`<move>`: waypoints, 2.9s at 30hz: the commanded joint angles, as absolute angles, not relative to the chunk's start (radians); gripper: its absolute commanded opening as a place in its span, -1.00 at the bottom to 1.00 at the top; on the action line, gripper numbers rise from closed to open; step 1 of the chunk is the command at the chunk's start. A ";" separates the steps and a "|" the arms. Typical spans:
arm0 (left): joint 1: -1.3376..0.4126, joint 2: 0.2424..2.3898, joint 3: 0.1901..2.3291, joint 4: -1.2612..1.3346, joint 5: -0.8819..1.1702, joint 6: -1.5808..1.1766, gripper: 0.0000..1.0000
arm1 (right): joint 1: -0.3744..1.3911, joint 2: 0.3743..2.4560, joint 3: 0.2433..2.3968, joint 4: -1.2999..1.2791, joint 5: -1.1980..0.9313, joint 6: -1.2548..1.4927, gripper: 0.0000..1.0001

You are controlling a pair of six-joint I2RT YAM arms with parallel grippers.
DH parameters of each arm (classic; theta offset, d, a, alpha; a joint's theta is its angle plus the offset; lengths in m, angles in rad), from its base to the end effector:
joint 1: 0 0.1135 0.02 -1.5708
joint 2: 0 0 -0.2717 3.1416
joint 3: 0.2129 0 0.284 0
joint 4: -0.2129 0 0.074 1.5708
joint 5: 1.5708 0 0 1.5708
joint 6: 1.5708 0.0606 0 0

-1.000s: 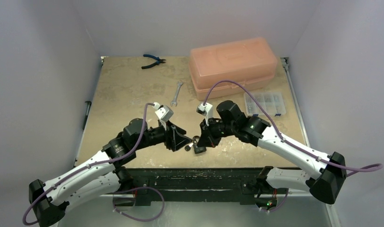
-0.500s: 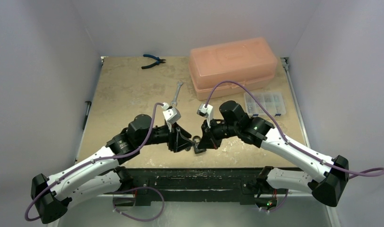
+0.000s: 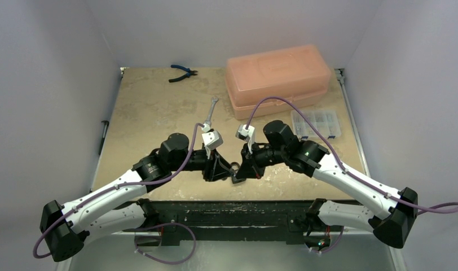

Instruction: Unlock with the key

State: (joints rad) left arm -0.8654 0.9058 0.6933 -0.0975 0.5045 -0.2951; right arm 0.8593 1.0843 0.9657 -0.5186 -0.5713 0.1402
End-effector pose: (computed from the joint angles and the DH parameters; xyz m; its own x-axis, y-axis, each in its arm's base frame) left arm 0.1445 -0.2149 0.2887 -0.4699 0.1591 -0.8683 0.8657 0.2752 -0.4180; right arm 0.1555 0.2306 0.3061 -0.5134 -0.4154 -0.7509 -0.8576 0.2809 0.4309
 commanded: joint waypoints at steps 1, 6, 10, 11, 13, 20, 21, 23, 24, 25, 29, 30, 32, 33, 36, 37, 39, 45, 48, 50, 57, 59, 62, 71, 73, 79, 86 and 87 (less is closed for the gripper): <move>-0.867 0.906 0.735 -0.071 0.536 -0.270 -0.37 | 0.864 1.058 0.974 -0.500 -0.595 0.123 -1.00; -0.867 0.906 0.736 -0.064 0.538 -0.270 -0.38 | 0.863 1.064 0.974 -0.502 -0.599 0.121 -1.00; -0.867 0.902 0.733 -0.055 0.544 -0.271 -0.31 | 0.863 1.065 0.973 -0.502 -0.605 0.120 -1.00; -0.867 0.902 0.732 -0.053 0.545 -0.272 -0.29 | 0.864 1.066 0.973 -0.502 -0.607 0.121 -1.00; -0.867 0.904 0.733 -0.054 0.542 -0.272 -0.28 | 0.864 1.066 0.969 -0.500 -0.610 0.120 -1.00; -0.867 0.907 0.732 -0.043 0.545 -0.277 -0.27 | 0.864 1.071 0.955 -0.492 -0.620 0.121 -1.00; -0.867 0.907 0.731 -0.041 0.546 -0.278 -0.27 | 0.864 1.072 0.952 -0.490 -0.621 0.121 -1.00; -0.867 0.909 0.730 -0.040 0.546 -0.282 -0.27 | 0.864 1.073 0.946 -0.487 -0.620 0.122 -1.00; -0.867 0.912 0.729 -0.039 0.548 -0.281 -0.28 | 0.864 1.074 0.944 -0.486 -0.620 0.123 -1.00; -0.867 0.913 0.730 -0.038 0.549 -0.282 -0.30 | 0.864 1.075 0.944 -0.485 -0.618 0.123 -1.00; -0.867 0.921 0.730 -0.043 0.553 -0.284 -0.38 | 0.864 1.075 0.943 -0.479 -0.617 0.124 -1.00; -0.867 0.924 0.730 -0.045 0.551 -0.284 -0.43 | 0.864 1.074 0.943 -0.477 -0.614 0.124 -1.00; -0.867 0.932 0.734 -0.053 0.550 -0.284 -0.53 | 0.864 1.072 0.942 -0.466 -0.610 0.129 -1.00; -0.867 0.937 0.736 -0.056 0.549 -0.285 -0.58 | 0.863 1.070 0.940 -0.462 -0.609 0.130 -1.00; -0.867 0.942 0.736 -0.057 0.552 -0.287 -0.69 | 0.864 1.066 0.936 -0.447 -0.607 0.138 -1.00; -0.867 0.942 0.737 -0.057 0.551 -0.288 -0.76 | 0.863 1.066 0.935 -0.446 -0.605 0.139 -1.00; -0.867 0.941 0.738 -0.057 0.550 -0.290 -0.97 | 0.863 1.066 0.933 -0.444 -0.604 0.141 -1.00; -0.867 0.937 0.736 -0.059 0.533 -0.302 -1.00 | 0.863 1.058 0.932 -0.439 -0.530 0.165 -0.99; -0.867 0.929 0.737 -0.066 0.515 -0.309 -1.00 | 0.862 1.042 0.948 -0.454 -0.399 0.200 -0.54; -0.867 0.917 0.735 -0.067 0.496 -0.314 -1.00 | 0.862 1.024 0.955 -0.457 -0.315 0.224 -0.23; -0.867 0.870 0.730 -0.088 0.420 -0.319 -1.00 | 0.862 0.943 0.951 -0.453 -0.047 0.317 0.19; -0.867 0.861 0.729 -0.089 0.408 -0.321 -1.00 | 0.862 0.931 0.958 -0.462 0.051 0.362 0.37; -0.867 0.849 0.727 -0.089 0.391 -0.326 -1.00 | 0.862 0.929 0.963 -0.472 0.125 0.430 0.64; -0.867 0.800 0.712 -0.096 0.327 -0.357 -1.00 | 0.844 1.055 0.979 -0.557 0.278 0.643 0.98; -0.867 0.786 0.709 -0.102 0.312 -0.364 -1.00 | 0.806 1.122 0.991 -0.600 0.271 0.675 0.97; -0.867 0.749 0.705 -0.153 0.252 -0.390 -1.00 | 0.666 1.272 0.970 -0.644 0.238 0.712 0.98; -0.867 0.683 0.713 -0.262 0.234 -0.391 -1.00 | 0.616 1.414 0.974 -0.634 0.270 0.703 0.98; -0.867 0.676 0.716 -0.288 0.232 -0.388 -1.00 | 0.610 1.427 0.974 -0.629 0.273 0.705 0.98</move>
